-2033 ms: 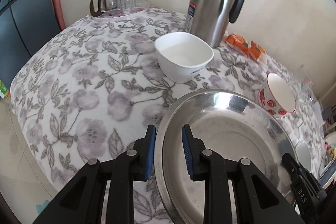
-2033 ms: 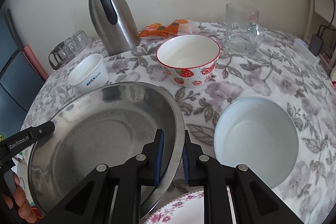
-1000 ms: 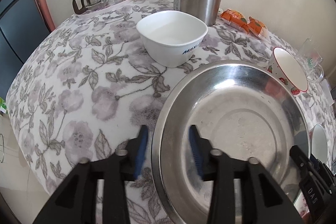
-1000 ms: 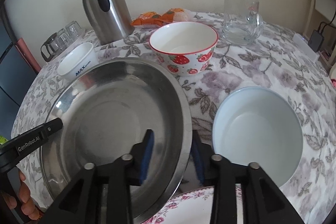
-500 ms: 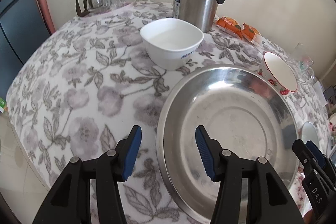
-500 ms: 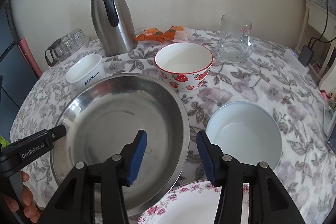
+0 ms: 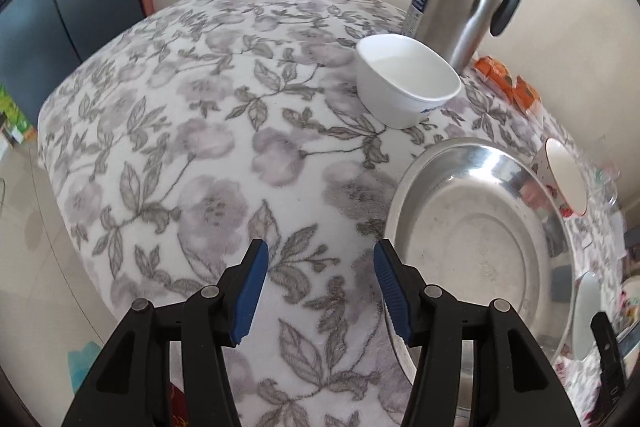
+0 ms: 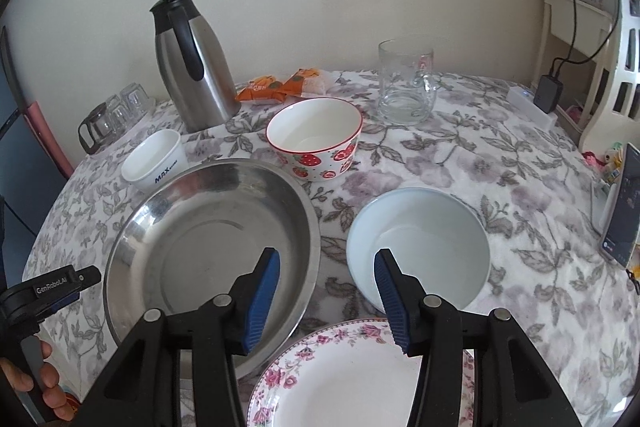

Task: Organize plates and bowls
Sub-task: 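Lower the steel plate onto the cloth and open both grippers, then move both grippers to the rim of the pink-rose plate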

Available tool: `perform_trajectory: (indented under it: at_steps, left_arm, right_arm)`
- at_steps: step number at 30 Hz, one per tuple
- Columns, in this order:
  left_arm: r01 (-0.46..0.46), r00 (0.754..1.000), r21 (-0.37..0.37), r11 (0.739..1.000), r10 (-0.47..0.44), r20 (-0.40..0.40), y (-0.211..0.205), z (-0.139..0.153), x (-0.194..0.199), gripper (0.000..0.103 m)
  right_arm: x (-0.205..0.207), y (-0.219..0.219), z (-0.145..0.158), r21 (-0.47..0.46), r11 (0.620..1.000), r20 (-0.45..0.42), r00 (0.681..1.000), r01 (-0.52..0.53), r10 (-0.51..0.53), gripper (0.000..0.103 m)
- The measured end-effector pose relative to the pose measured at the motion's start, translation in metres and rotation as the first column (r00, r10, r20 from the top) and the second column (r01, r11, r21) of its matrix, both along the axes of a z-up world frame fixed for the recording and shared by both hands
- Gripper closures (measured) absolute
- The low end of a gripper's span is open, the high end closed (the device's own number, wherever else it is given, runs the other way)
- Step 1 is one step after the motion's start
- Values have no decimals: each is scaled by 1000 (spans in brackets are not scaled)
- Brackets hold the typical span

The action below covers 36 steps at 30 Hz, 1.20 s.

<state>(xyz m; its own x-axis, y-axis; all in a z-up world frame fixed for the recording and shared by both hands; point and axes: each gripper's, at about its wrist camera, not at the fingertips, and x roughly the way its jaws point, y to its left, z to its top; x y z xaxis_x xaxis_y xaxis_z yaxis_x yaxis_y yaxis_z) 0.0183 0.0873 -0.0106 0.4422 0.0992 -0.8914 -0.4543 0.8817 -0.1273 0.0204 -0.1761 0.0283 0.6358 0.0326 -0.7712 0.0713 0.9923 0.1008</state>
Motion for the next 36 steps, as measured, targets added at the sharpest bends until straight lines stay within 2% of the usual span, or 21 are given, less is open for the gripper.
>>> perform_trajectory:
  at_steps: [5, 9, 14, 20, 27, 36]
  left_arm:
    - [-4, 999, -15, 1000, 3, -48, 1, -8, -2, 47]
    - [36, 994, -30, 999, -39, -101, -7, -19, 1, 47]
    - [67, 991, -48, 997, -72, -109, -14, -24, 5, 47]
    - [42, 993, -53, 998, -48, -110, -11, -23, 2, 47]
    - [38, 998, -54, 998, -41, -55, -12, -9, -7, 46]
    - [143, 988, -112, 983, -135, 80, -45, 21, -23, 46]
  right_arm:
    - [-7, -11, 0, 20, 999, -7, 999, 41, -41, 50]
    - [-10, -18, -2, 30, 998, -19, 998, 63, -63, 50]
    - [-14, -24, -4, 39, 996, -32, 996, 84, -83, 50]
    - [-19, -35, -9, 52, 992, -56, 992, 118, -115, 50]
    - [-27, -55, -14, 64, 981, -93, 980, 185, -178, 50]
    - [-47, -91, -17, 104, 951, -133, 952, 290, -276, 50]
